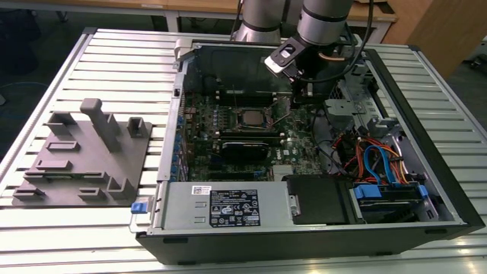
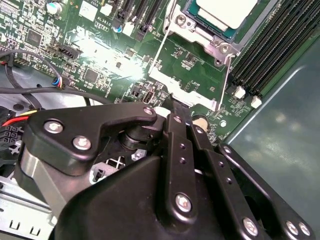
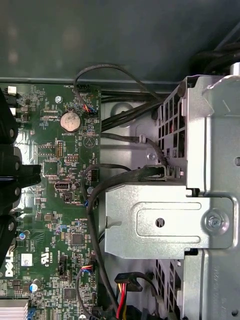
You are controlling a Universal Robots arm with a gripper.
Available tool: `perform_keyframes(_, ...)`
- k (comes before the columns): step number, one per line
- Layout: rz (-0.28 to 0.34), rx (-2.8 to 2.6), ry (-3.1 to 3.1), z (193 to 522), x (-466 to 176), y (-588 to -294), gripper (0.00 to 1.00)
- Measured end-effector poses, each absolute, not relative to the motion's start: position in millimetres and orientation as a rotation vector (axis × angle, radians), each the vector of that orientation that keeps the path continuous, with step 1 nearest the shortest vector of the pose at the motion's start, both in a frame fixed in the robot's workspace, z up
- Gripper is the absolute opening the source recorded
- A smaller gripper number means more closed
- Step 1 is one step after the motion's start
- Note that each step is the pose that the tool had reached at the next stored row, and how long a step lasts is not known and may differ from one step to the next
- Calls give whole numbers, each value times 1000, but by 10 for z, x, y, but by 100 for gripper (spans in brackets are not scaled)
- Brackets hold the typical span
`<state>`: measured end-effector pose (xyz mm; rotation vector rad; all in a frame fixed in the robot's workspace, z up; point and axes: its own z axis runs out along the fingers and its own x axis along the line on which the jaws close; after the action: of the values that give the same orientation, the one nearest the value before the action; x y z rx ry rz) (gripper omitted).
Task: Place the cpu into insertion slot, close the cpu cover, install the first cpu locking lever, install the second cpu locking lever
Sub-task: 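Close the cpu cover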
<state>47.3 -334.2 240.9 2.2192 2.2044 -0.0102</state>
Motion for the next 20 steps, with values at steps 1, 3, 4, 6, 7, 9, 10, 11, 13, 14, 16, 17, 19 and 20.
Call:
perform_keyframes(1, -10, 2219, 2204, 2410, 473, -3342, 10)
perform_keyframes(3, -11, 2219, 2204, 2410, 473, -3342, 10)
perform_keyframes(4, -11, 2219, 2204, 2409, 473, -3342, 10)
perform_keyframes(6, -11, 2219, 2204, 2409, 469, -3342, 10)
perform_keyframes(7, -10, 2219, 2205, 2408, 459, -3341, 10)
perform_keyframes(9, -11, 2219, 2204, 2408, 426, -3341, 10)
perform_keyframes(10, -11, 2219, 2204, 2408, 411, -3342, 10)
perform_keyframes(11, -11, 2219, 2204, 2409, 393, -3342, 10)
perform_keyframes(13, -11, 2219, 2204, 2408, 369, -3342, 10)
perform_keyframes(14, -11, 2219, 2204, 2409, 363, -3342, 10)
perform_keyframes(16, -11, 2219, 2204, 2409, 358, -3342, 10)
perform_keyframes(17, -11, 2219, 2204, 2409, 358, -3342, 10)
perform_keyframes(19, -11, 2219, 2205, 2409, 358, -3342, 10)
perform_keyframes(20, -11, 2219, 2204, 2409, 357, -3342, 10)
